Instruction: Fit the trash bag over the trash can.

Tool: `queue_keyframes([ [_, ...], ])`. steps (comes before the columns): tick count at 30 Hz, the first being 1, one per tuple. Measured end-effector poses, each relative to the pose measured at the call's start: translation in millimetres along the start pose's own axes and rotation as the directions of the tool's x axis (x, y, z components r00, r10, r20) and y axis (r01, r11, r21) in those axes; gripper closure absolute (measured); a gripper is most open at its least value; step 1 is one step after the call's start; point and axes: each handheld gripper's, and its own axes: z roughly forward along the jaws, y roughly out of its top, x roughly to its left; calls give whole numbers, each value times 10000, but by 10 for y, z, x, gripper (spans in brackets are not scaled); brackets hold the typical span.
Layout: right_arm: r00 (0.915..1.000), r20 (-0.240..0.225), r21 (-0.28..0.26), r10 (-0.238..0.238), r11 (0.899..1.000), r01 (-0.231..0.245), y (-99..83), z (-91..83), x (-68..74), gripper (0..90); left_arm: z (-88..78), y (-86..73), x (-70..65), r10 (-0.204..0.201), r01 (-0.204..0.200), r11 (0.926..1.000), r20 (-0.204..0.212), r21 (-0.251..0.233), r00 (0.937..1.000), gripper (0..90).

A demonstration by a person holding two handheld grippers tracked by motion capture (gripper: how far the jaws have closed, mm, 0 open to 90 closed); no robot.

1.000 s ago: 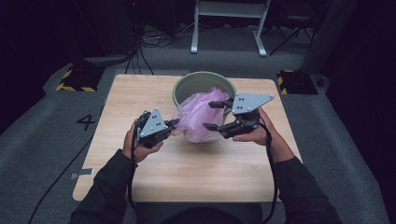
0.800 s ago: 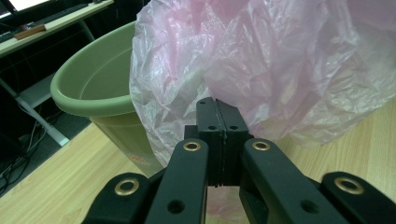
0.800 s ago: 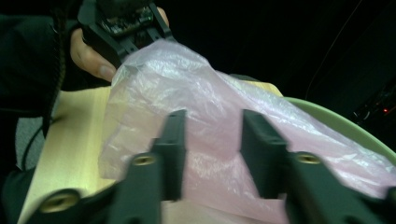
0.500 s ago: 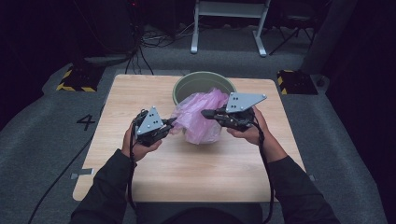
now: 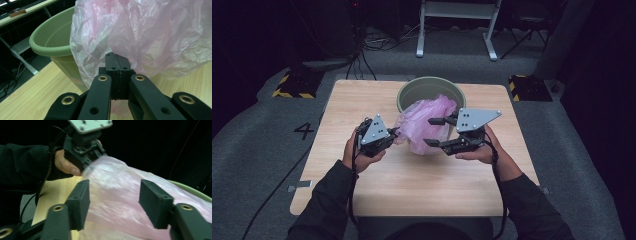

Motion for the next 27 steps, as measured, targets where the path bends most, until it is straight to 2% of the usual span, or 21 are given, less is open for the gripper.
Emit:
queue_keyframes([
  [3,9995,-148,84,-263,9996,264,24,58,87,355,-7,8,-8,62,-62,10000,14,27,10000,897],
  [7,9978,344,544,-565,9970,546,16,192,146,346,-9,17,-32,164,-164,9999,114,-13,9998,897],
  [8,9974,486,600,-535,9969,506,8,217,143,381,-10,19,-38,191,-190,9998,87,-27,9998,897],
  [9,9966,597,670,-562,9964,522,1,235,136,462,-12,19,-43,196,-196,9998,76,-47,9998,897],
  [12,9954,779,684,-550,9964,497,-25,250,107,620,-20,14,-44,190,-189,9998,106,-53,9998,897],
  [18,9922,1194,542,-354,9981,291,-41,213,50,813,-45,-1,-38,182,-181,9998,89,-126,9998,865],
  [20,9919,1248,544,-222,9984,155,-47,202,28,833,-62,-6,-43,117,-116,9997,27,-216,9999,790],
  [21,9917,1280,517,-139,9986,73,-52,199,20,852,-72,-7,-43,38,-39,9997,-39,-242,10000,714],
  [24,9898,1421,448,72,9989,-137,-62,195,-16,890,-146,-18,-44,-463,464,9978,18,-478,9989,354],
  [25,9881,1526,439,206,9987,-276,-66,199,-44,900,-176,-24,-45,-497,503,9971,103,-577,9987,282],
  [27,9870,1582,439,291,9984,-365,-67,199,-60,900,-267,-34,-72,-387,403,9952,189,-897,9991,267],
])
